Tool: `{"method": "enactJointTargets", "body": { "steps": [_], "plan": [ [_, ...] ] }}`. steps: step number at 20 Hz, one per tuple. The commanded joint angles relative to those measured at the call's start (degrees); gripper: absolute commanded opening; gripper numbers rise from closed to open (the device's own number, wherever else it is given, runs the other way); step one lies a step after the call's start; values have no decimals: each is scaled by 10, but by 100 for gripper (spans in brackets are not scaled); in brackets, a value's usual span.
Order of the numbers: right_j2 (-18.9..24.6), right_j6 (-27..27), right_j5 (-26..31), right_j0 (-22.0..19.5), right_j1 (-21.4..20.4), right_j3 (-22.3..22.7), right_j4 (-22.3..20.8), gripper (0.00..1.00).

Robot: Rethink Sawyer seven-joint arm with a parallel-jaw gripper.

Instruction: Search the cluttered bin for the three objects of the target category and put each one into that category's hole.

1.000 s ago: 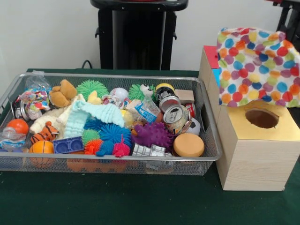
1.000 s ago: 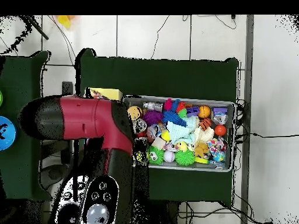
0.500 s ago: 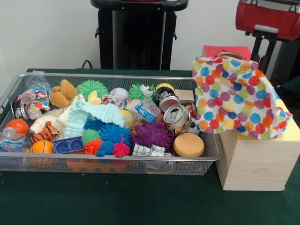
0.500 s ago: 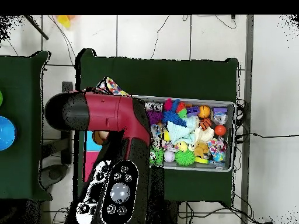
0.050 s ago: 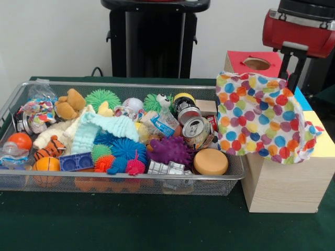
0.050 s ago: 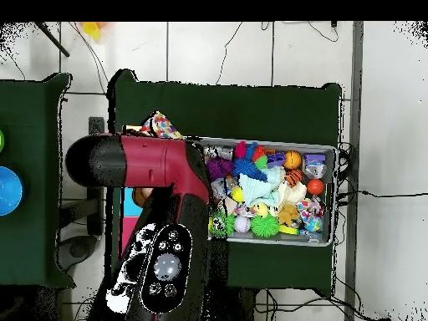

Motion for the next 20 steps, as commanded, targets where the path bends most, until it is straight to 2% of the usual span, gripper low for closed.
{"method": "enactJointTargets", "body": {
  "steps": [1, 11, 16, 20],
  "plan": [
    [37, 100, 32, 12, 14, 49, 9, 0],
    [48, 94, 8, 8, 18, 67, 20, 0],
    [70, 66, -27, -14, 39, 80, 17, 0],
    [70, 60, -36, -14, 56, 74, 5, 0]
  ]
}}
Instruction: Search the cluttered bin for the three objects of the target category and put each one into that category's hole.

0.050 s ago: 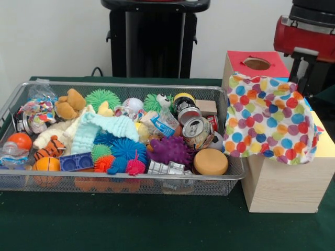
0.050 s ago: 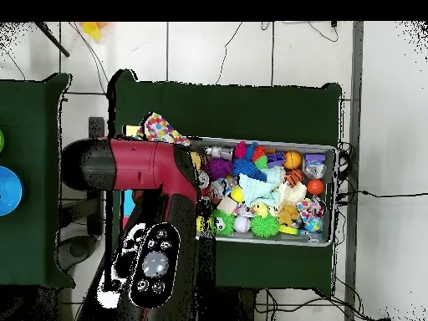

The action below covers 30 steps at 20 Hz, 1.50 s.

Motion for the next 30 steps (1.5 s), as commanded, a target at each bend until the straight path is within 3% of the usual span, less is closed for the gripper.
{"method": "enactJointTargets", "body": {
  "steps": [1, 21, 30],
  "plan": [
    [63, 61, -37, -21, 47, 67, -3, 0],
    [57, 74, -17, -3, 54, 58, -1, 0],
    [85, 73, -25, -7, 50, 61, 20, 0]
  ]
}}
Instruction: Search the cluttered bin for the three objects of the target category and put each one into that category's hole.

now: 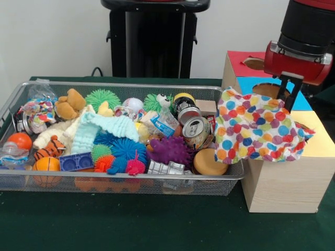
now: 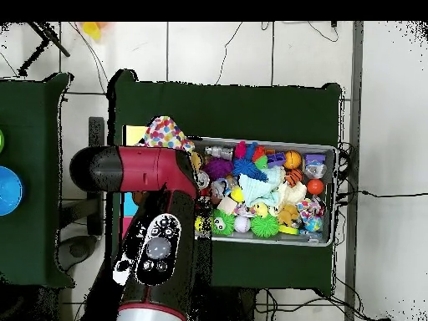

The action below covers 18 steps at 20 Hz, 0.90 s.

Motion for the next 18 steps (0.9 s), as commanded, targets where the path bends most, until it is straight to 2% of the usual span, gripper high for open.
{"method": "enactJointTargets", "body": {
  "steps": [1, 6, 18],
  "plan": [
    [74, 75, -21, -7, 18, 46, 21, 0],
    [79, 77, -18, -9, 24, 35, 22, 0],
    [91, 82, -64, -7, 55, 32, 19, 0]
  ]
}}
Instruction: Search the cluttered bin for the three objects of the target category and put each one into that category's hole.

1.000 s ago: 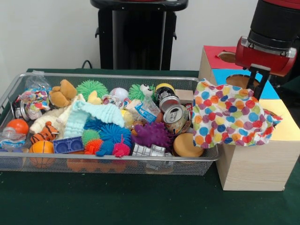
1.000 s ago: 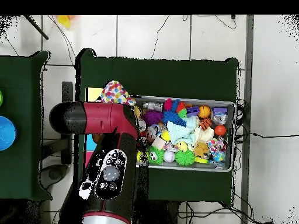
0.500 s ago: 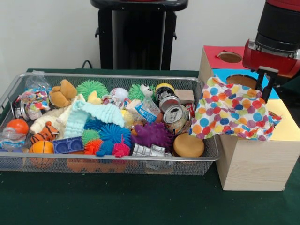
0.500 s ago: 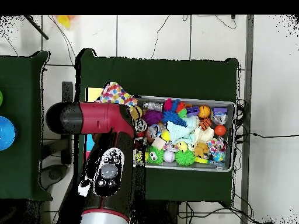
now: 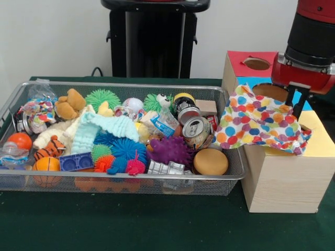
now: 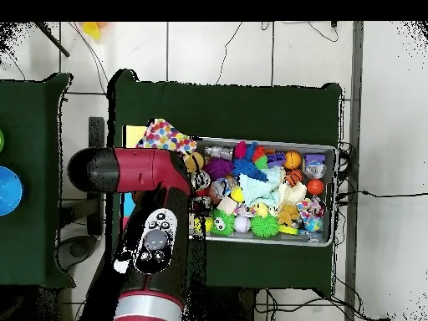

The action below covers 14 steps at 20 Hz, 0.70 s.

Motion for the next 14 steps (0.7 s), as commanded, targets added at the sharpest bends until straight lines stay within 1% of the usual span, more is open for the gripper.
{"method": "enactJointTargets", "body": {
  "steps": [1, 4, 7, 9, 14],
  "plan": [
    [73, 80, -56, -10, 42, 32, 15, 0],
    [75, 78, -67, -10, 46, 33, 14, 0],
    [77, 75, -68, -14, 54, 23, 14, 0],
    [74, 78, -61, -12, 59, 12, 15, 0],
    [67, 88, -50, -4, 59, 8, 17, 0]
  ]
}}
